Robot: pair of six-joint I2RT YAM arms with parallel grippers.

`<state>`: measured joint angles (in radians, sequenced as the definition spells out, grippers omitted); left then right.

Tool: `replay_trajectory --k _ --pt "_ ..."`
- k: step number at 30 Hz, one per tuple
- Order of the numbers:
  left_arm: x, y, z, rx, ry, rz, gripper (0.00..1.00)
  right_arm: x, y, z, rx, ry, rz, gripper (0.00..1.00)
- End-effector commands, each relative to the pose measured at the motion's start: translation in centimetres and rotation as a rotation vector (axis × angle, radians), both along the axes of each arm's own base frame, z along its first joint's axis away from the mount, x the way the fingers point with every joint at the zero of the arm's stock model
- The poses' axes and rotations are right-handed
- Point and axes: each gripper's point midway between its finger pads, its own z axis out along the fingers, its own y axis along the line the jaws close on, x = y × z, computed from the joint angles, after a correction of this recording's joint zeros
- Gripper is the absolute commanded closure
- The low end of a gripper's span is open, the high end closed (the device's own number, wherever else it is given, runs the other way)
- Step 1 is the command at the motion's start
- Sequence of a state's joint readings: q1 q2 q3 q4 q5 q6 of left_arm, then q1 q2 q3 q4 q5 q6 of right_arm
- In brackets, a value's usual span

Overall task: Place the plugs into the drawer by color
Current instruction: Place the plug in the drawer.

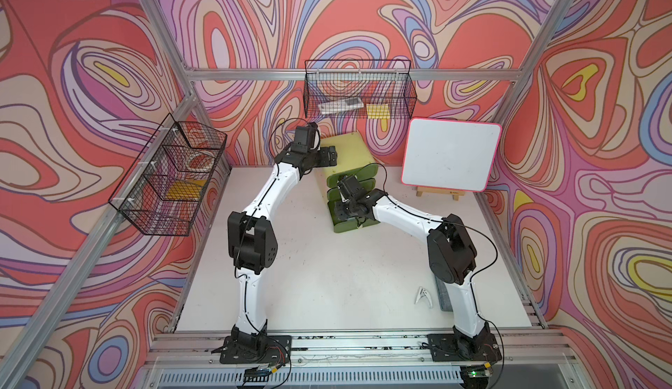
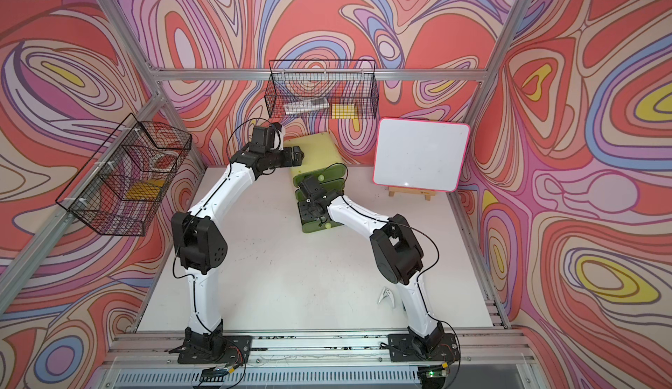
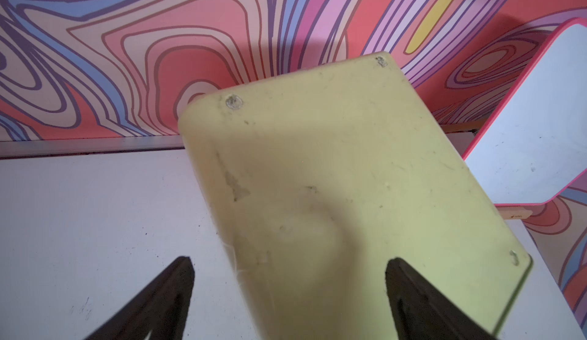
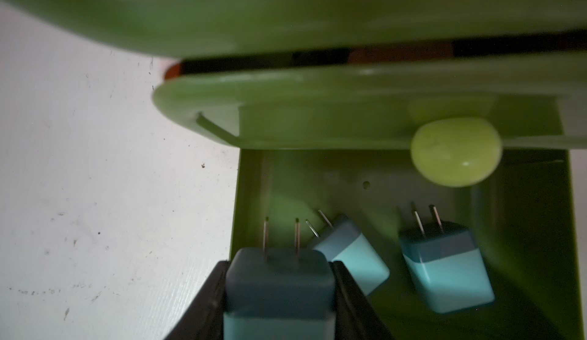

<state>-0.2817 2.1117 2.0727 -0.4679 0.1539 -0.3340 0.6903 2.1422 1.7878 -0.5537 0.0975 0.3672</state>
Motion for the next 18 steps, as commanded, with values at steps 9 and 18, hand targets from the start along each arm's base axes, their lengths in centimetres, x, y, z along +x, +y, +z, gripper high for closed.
replay_trajectory --k 9,18 --pt "0.8 0.1 -2.1 -0.020 0.010 0.021 0.07 0.8 0.8 -2.6 0.025 0.048 -0.047 0.68" --pt "0.4 0.2 -2.4 -0.010 0.021 0.016 0.07 0.9 1.9 -3.8 0.044 0.075 -0.018 0.62"
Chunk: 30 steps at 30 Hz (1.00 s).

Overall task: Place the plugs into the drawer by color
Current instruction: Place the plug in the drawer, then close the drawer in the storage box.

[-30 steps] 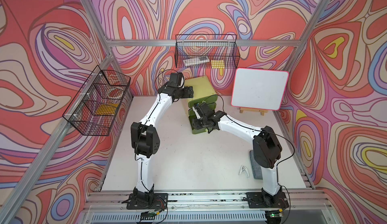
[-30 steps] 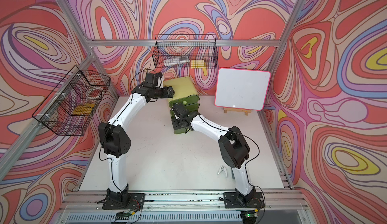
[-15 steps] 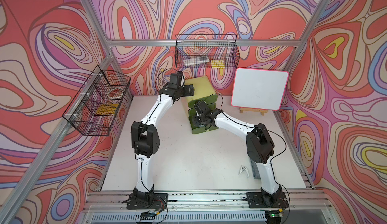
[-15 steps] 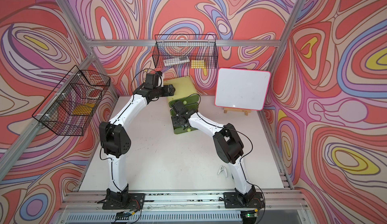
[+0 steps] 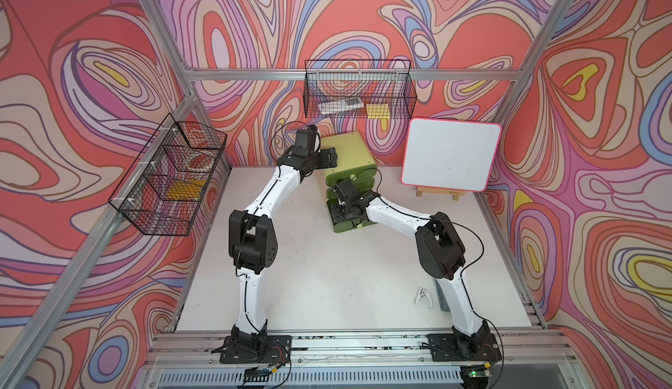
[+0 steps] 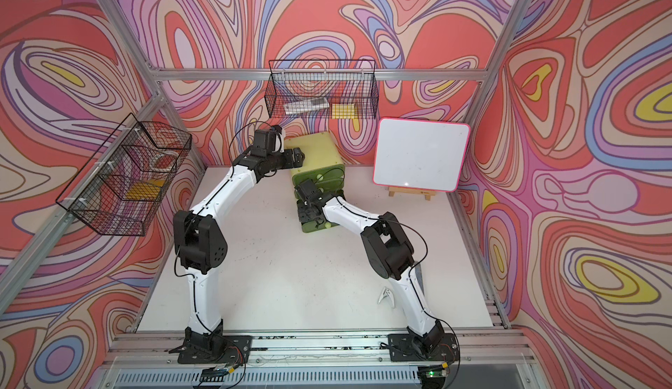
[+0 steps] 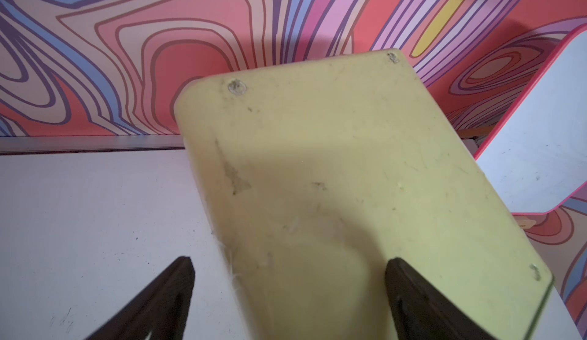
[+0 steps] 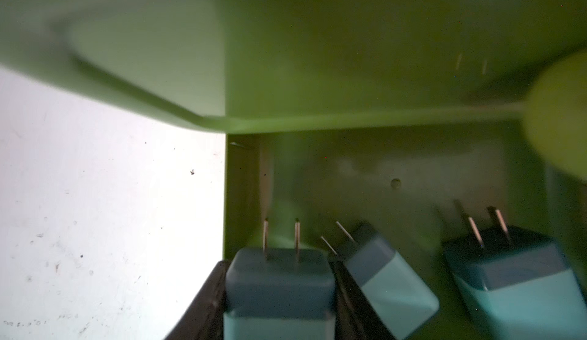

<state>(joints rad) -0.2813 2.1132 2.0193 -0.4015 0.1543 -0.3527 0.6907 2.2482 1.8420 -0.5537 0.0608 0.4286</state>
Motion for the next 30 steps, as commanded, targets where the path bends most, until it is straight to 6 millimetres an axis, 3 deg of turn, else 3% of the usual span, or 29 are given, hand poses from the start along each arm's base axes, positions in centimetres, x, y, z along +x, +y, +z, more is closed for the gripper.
replay_trajectory --k 1,6,10,13,16,20,21,24,30 --pt "-0.1 0.3 -1.4 0.008 0.027 0.003 0.07 0.5 0.7 0.0 0.022 -0.007 0.014 0.60" --pt "-0.4 0.2 -1.6 0.014 0.029 -0.016 0.08 0.6 0.8 1.3 0.015 -0.043 0.053 0.39" --pt "-0.5 0.2 -1.4 0.017 0.022 -0.023 0.08 0.3 0.5 4.2 0.026 -0.108 0.091 0.28" --pt "-0.7 0.2 -1.4 0.018 0.021 -0.024 0.09 -0.5 0.0 7.3 0.064 -0.186 0.118 0.28" --pt "-0.8 0.1 -1.6 0.011 0.028 -0.026 0.09 -2.0 -2.0 9.2 0.079 -0.277 0.110 0.39" --pt "-1.1 0.1 -1.6 0.011 0.026 -0.035 0.11 -4.2 -5.6 7.2 0.030 -0.324 0.063 0.56" --pt "-1.2 0.1 -1.6 0.014 0.026 -0.037 0.11 -4.9 -6.4 7.5 0.033 -0.347 0.056 0.59" --pt "-1.3 0.2 -1.5 0.019 0.028 -0.033 0.11 -6.1 -8.2 5.8 0.013 -0.378 0.040 0.64" --pt "-1.3 0.3 -1.8 0.006 0.048 -0.021 0.13 -7.1 -9.0 2.2 0.011 -0.380 0.031 0.73"
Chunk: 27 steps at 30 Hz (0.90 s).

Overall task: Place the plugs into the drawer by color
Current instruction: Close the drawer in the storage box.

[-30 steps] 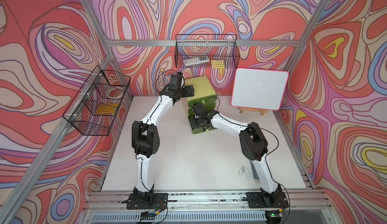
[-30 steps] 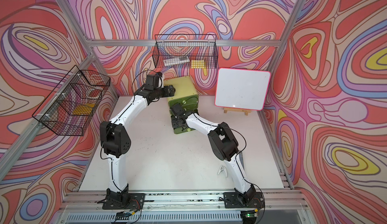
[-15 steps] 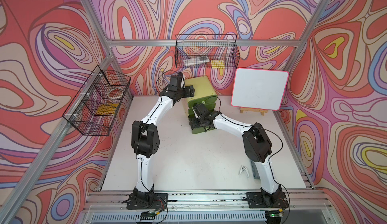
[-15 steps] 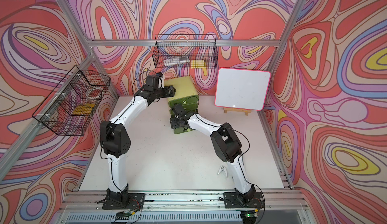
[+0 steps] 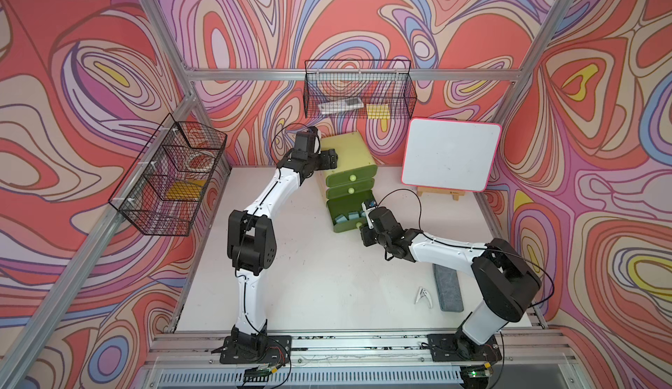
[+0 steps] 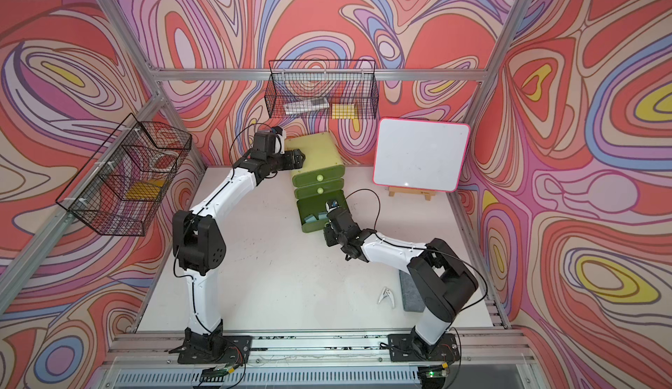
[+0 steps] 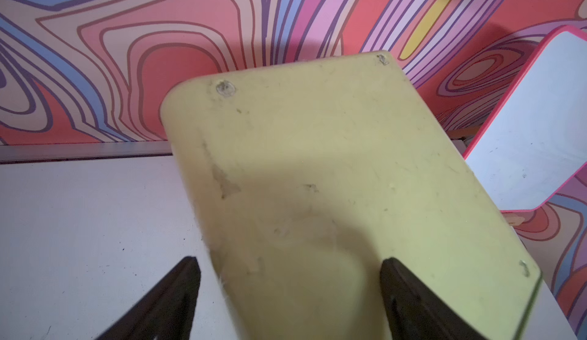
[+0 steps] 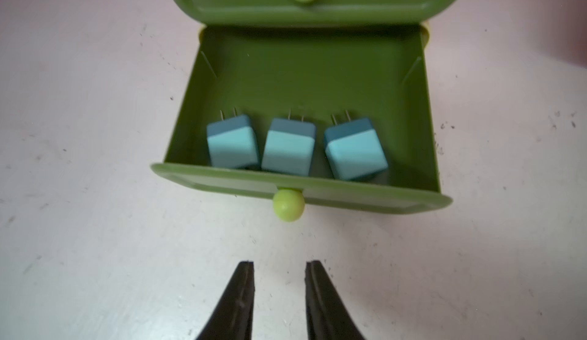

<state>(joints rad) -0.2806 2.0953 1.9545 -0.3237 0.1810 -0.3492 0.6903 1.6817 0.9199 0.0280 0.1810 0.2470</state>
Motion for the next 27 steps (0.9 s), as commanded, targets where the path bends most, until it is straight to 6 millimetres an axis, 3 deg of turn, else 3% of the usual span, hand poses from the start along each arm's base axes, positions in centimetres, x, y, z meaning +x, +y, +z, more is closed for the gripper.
replay_trajectory --k 1,14,27 --pt "-1.4 0.7 -1.6 0.025 0.078 0.001 0.13 1.3 0.7 0.4 0.051 -0.084 -0.016 0.74" --pt "-1.5 0.5 -1.4 0.026 0.082 -0.013 0.13 2.6 1.9 -4.5 0.109 -0.075 -0.051 0.81" --pt "-1.6 0.3 -1.5 0.020 0.090 -0.022 0.13 3.2 2.5 -6.2 0.169 -0.062 -0.093 0.82"
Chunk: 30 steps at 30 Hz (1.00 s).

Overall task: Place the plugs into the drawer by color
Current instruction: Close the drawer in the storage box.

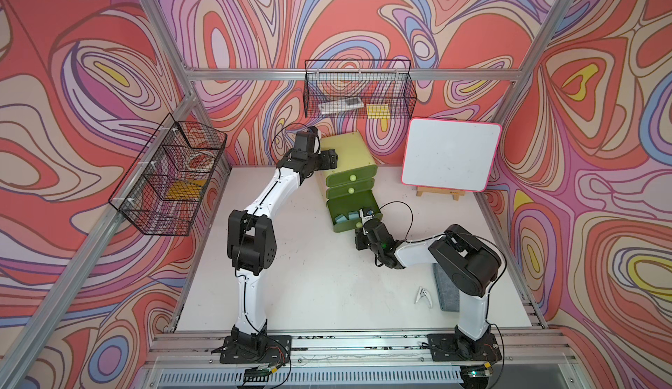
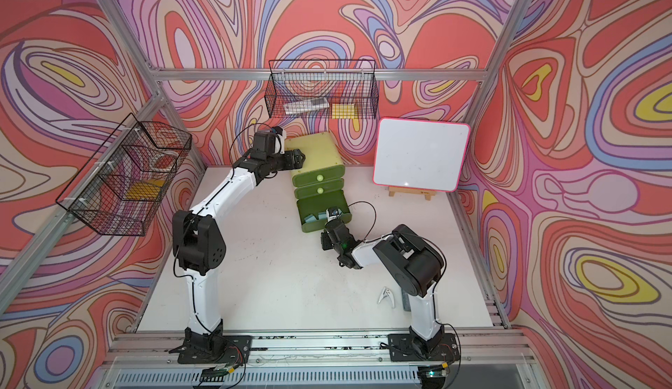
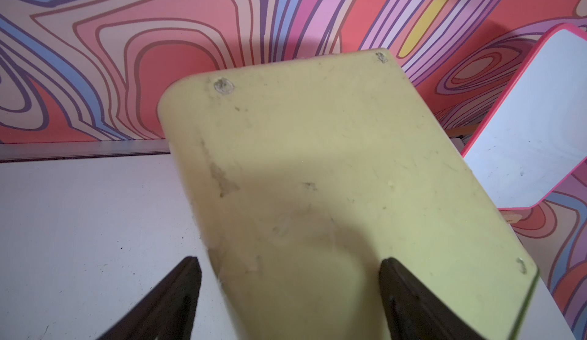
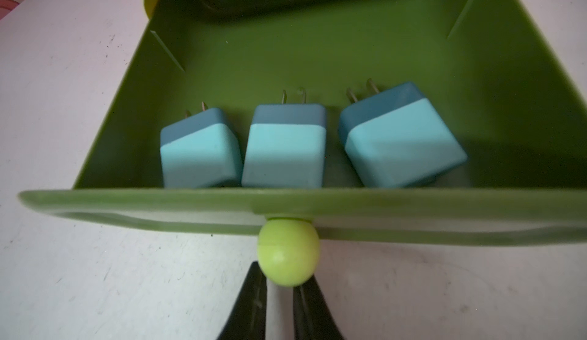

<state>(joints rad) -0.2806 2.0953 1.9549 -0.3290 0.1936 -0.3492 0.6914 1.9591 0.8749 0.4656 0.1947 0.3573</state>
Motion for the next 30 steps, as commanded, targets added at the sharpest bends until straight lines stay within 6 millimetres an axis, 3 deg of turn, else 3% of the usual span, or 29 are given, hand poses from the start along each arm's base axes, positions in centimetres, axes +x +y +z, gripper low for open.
replay_trajectory --k 1,15,24,30 --pt "-1.4 0.4 -1.5 0.024 0.087 -0.012 0.13 0.4 0.4 -0.2 0.030 -0.007 -0.015 0.82" --pt "-1.5 0.4 -1.5 0.020 0.089 -0.013 0.13 2.8 2.6 1.0 0.116 -0.022 -0.038 0.82" --pt "-1.7 0.5 -1.6 0.017 0.094 -0.009 0.14 6.3 2.8 1.5 0.225 -0.003 -0.113 0.82" --pt "-1.9 0.5 -1.4 0.012 0.087 -0.006 0.13 8.4 4.1 2.3 0.349 0.015 -0.118 0.82"
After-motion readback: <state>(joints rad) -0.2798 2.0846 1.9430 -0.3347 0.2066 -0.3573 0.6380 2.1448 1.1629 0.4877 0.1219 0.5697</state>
